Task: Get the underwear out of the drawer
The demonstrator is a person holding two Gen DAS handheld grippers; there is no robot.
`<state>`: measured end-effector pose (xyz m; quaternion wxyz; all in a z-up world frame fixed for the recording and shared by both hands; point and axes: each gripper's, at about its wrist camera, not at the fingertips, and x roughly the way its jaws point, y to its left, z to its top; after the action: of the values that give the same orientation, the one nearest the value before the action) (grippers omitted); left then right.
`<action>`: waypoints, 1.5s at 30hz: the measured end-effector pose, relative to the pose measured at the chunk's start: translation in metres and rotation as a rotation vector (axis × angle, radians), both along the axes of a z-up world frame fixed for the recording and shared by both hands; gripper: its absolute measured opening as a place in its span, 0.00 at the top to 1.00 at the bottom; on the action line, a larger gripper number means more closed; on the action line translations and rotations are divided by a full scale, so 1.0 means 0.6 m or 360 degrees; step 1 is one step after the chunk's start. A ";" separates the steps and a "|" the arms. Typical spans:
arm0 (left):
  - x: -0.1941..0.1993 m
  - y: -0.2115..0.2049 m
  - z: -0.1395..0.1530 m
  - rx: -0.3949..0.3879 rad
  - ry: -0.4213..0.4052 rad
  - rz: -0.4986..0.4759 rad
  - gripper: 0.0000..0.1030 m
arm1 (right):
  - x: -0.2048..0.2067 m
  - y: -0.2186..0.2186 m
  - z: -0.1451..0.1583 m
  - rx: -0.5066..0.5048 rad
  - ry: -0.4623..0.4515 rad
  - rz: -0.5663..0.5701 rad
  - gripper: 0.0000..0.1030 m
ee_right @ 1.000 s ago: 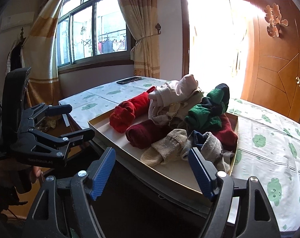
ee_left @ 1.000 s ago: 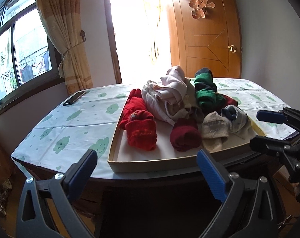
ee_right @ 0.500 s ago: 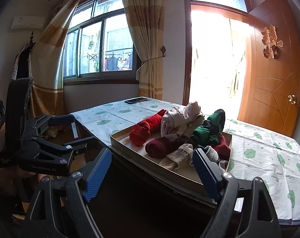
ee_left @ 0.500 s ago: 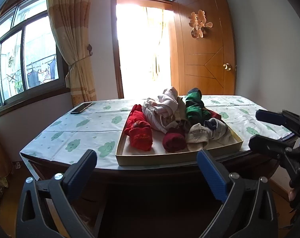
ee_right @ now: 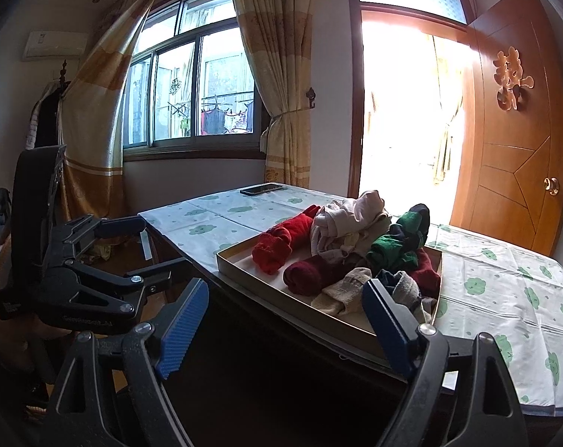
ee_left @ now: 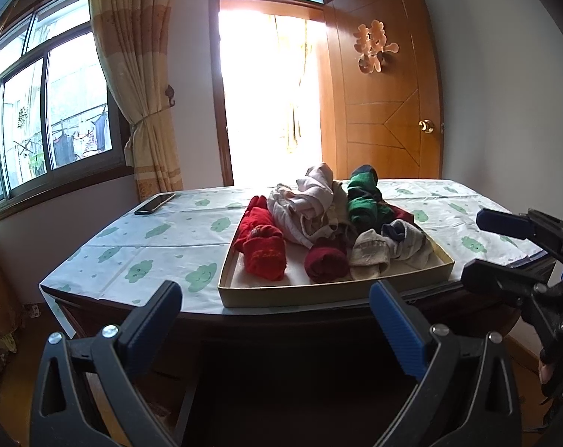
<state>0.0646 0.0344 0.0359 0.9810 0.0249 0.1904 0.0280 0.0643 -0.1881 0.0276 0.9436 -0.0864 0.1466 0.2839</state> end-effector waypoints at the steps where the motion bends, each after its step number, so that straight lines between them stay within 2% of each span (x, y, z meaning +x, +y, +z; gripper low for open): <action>1: 0.000 -0.002 0.000 0.0005 -0.0001 0.0001 0.01 | -0.001 0.000 0.000 0.0002 -0.0001 0.0001 0.17; 7: -0.001 -0.011 0.003 0.0024 0.0004 -0.0030 0.01 | -0.005 -0.004 0.000 0.0018 -0.0006 0.0003 0.16; 19: 0.000 -0.012 0.000 -0.0013 0.0038 -0.0059 0.01 | -0.009 0.000 -0.005 0.0020 0.0001 0.0031 0.16; 45: 0.014 -0.006 -0.023 -0.0008 0.0095 -0.0046 0.01 | -0.005 0.001 -0.016 0.0031 0.0037 0.0048 0.16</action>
<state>0.0729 0.0307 0.0223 0.9752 0.0259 0.2194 0.0127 0.0616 -0.1873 0.0181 0.9382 -0.0761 0.1535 0.3007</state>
